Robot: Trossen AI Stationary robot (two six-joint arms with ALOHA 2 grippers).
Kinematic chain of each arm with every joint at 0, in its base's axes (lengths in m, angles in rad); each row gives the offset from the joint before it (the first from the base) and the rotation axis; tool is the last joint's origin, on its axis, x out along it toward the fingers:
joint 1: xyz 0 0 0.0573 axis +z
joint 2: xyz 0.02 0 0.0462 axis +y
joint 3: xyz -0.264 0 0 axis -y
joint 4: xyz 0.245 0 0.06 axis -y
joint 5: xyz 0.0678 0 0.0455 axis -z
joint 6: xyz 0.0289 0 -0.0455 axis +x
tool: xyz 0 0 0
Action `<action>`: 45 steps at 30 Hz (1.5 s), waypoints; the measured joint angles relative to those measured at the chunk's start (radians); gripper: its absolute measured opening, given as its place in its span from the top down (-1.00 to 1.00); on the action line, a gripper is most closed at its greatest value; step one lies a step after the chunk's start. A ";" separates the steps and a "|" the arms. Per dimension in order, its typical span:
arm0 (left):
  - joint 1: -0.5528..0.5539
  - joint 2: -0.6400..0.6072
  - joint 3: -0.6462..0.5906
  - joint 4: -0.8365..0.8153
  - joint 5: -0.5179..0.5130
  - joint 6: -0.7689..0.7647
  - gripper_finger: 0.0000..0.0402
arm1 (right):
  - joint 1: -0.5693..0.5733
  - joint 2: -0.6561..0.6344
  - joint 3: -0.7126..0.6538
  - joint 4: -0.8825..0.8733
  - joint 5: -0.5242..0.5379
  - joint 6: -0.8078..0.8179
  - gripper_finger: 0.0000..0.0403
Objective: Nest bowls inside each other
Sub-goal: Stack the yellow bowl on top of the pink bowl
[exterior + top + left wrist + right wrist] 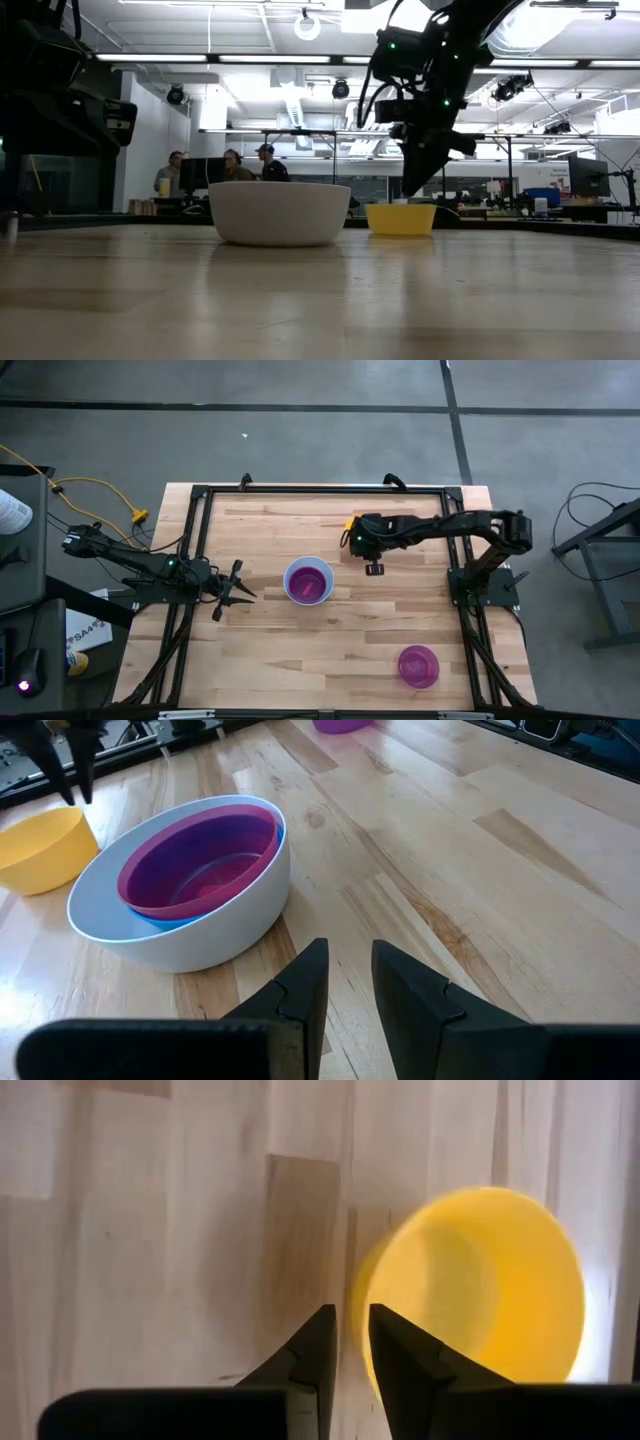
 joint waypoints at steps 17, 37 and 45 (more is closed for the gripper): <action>0.000 0.000 0.000 0.000 0.000 0.000 0.60 | -0.036 0.007 0.000 -0.038 -0.025 0.000 0.72; 0.000 0.000 0.000 0.000 0.000 0.000 0.60 | -0.055 0.075 0.000 0.022 -0.055 -0.030 0.72; 0.000 0.000 0.000 0.000 0.000 0.000 0.60 | -0.055 0.075 0.000 0.019 -0.056 -0.031 0.73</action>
